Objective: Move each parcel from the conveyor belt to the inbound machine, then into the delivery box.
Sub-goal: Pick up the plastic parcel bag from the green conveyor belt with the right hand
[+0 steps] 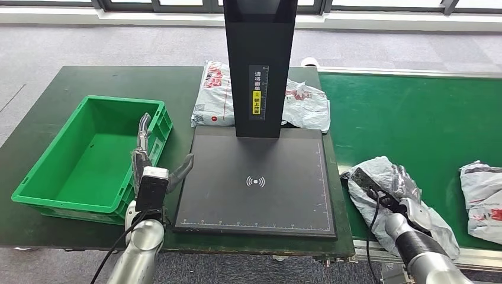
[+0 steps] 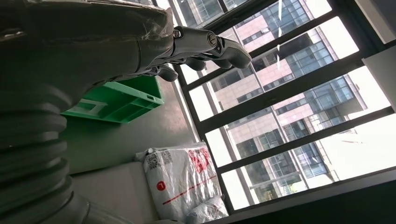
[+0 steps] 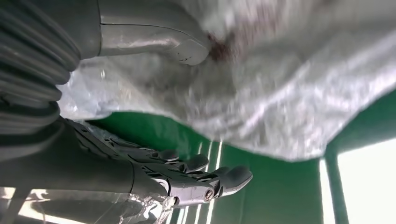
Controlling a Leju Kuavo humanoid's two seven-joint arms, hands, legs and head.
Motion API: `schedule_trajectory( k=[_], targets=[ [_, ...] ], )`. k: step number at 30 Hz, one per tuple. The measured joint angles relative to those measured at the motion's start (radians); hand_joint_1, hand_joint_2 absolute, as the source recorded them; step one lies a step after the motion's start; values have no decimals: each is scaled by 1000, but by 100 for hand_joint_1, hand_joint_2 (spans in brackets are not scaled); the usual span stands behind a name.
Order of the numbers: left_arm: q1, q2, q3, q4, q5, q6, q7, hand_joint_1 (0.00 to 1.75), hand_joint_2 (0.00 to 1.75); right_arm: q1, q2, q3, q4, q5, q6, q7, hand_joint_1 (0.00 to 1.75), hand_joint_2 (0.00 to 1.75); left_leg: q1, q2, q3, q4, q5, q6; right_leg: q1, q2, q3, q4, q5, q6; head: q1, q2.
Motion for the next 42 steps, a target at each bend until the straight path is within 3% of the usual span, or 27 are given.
schedule_trajectory(
  k=[13, 17, 42],
  targets=[
    [-18, 11, -14, 30, -28, -30, 29, 0, 175, 67, 41, 70, 0, 69, 209, -67, 0, 175, 1, 4, 4, 0, -1, 0, 0, 2, 2, -1, 0, 0, 0, 0],
    [-18, 11, -18, 31, -44, -34, 38, 0, 175, 66, 41, 111, 0, 76, 232, -78, 173, 175, 1, 6, 7, 0, -2, 0, 1, 4, 5, -1, 0, 0, 0, 0],
    [1, 15, -19, 31, -58, -50, 47, 0, 175, 73, 40, 175, -41, 41, 153, -81, 175, 175, 4, 12, 11, 0, -5, -4, 4, 10, 6, 0, -1, -2, 0, 0]
  ],
)
